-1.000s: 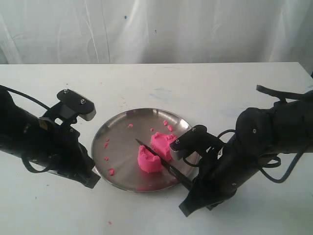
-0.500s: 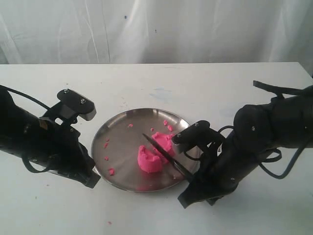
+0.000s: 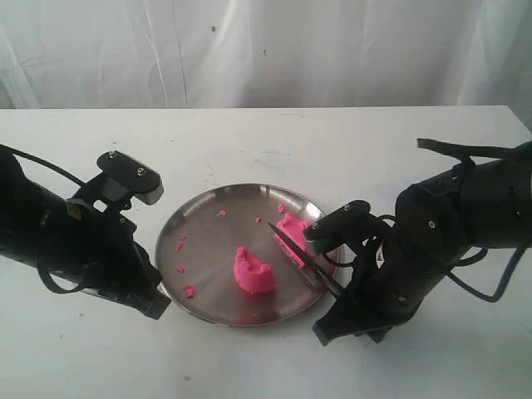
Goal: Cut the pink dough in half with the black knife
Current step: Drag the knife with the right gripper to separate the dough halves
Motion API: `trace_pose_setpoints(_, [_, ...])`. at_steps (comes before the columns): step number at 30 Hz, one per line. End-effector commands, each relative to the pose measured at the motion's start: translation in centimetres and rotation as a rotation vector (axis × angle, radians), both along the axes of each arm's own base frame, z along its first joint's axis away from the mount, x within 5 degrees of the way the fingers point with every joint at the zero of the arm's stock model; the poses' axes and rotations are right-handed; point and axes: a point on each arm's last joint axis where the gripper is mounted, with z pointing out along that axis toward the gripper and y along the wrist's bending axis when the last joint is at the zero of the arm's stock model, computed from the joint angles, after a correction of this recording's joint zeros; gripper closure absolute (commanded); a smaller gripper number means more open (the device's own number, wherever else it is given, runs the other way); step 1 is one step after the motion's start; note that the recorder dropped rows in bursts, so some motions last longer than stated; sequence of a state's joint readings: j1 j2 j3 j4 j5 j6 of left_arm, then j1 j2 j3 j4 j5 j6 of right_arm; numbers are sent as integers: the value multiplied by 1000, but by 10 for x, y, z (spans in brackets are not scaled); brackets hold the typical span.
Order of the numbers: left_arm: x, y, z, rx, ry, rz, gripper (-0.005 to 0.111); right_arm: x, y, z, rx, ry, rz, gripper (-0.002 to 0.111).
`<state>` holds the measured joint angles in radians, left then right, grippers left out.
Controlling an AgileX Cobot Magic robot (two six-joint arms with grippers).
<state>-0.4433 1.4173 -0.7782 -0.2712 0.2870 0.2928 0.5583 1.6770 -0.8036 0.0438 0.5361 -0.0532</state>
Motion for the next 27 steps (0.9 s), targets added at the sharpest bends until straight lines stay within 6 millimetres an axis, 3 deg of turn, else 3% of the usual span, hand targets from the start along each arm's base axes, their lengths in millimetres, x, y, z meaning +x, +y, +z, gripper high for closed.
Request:
trace_pose_setpoints(1, [-3,1,0,-13,14,12,107,2,3,2,39,-11,-36,108])
trace_pose_setpoints(6, [-3,1,0,-13,14,12,107,0,7,3,101,22,-104,108])
trace_pose_setpoints(16, [-2,1,0,-14,10,13,107,-2,10,3,94,16,-41,108])
trace_pose_setpoints(22, [-2,1,1,-15,8,14,107,-16,30,3,115,25,122,108])
trace_pose_setpoints(27, [-2,1,1,-15,8,14,107,-21,35,3,107,22,190,108])
